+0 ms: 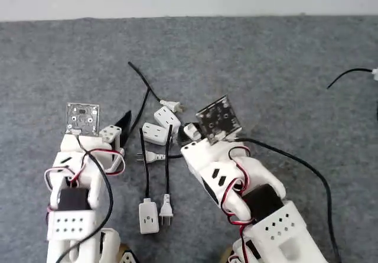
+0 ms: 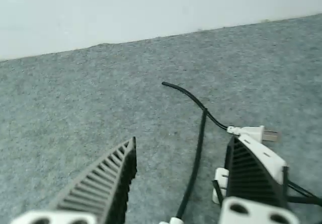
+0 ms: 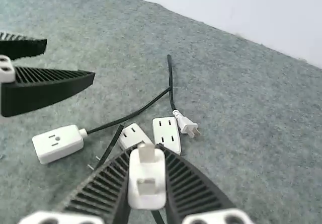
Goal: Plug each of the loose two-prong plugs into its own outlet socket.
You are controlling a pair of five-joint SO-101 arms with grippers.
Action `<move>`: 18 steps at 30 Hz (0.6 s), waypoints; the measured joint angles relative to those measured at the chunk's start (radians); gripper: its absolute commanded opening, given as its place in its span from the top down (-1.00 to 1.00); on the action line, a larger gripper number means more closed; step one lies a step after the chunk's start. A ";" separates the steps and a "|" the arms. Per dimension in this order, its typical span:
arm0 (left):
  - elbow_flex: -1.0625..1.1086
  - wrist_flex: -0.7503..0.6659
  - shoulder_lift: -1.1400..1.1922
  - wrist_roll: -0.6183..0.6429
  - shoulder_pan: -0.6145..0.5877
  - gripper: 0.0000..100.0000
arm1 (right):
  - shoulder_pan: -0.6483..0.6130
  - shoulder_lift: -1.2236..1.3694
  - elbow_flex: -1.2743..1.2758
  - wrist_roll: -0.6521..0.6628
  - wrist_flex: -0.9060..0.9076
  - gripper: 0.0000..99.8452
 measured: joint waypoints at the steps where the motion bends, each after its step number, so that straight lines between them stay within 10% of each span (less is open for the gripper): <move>1: -0.006 0.041 -0.052 -0.003 0.014 0.44 | 0.000 0.000 0.003 0.008 -0.003 0.98; 9: -0.002 0.334 -0.582 -0.098 0.144 0.44 | -0.048 0.000 0.003 0.015 -0.005 0.98; 18: -0.002 0.342 -0.548 -0.109 0.252 0.44 | -0.149 0.074 0.003 0.071 -0.011 0.98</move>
